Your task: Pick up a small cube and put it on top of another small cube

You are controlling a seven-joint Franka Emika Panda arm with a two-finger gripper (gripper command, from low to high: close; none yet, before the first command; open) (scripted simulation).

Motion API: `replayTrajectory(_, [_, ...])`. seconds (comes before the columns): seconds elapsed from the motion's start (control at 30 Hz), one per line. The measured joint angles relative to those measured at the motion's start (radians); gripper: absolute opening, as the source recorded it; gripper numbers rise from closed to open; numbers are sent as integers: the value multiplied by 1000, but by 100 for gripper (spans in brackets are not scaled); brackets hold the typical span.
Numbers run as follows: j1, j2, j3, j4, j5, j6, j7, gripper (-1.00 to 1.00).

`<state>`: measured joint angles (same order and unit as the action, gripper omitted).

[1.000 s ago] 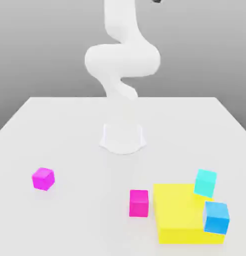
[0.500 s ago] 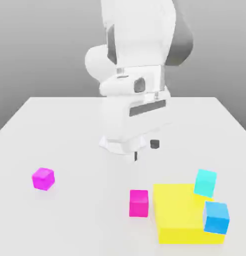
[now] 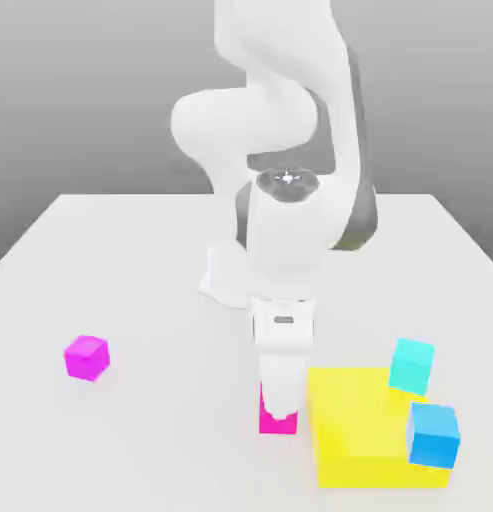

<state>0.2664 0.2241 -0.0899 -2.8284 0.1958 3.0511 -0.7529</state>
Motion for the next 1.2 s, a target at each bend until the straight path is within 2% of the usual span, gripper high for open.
replayTrajectory(0.03, [-25,29,28,5,12,24,-8,-100])
replayTrajectory(0.27, [-31,33,35,6,13,25,-10,-100])
replayTrajectory(0.43, [35,-124,-65,-24,-117,-100,86,-100])
replayTrajectory(0.5, [28,-196,-75,-38,-175,-158,128,-100])
replayTrajectory(0.63, [11,-219,-34,63,-197,-283,240,-100])
replayTrajectory(0.73, [0,-209,42,169,-199,-379,335,-100])
replayTrajectory(0.97, [141,-180,113,422,-196,-603,555,-100])
replayTrajectory(1.1, [150,-69,114,438,-199,-507,587,-100])
replayTrajectory(1.13, [150,-47,113,436,-201,-483,589,100])
replayTrajectory(1.2, [150,-47,113,436,-201,-483,589,100])
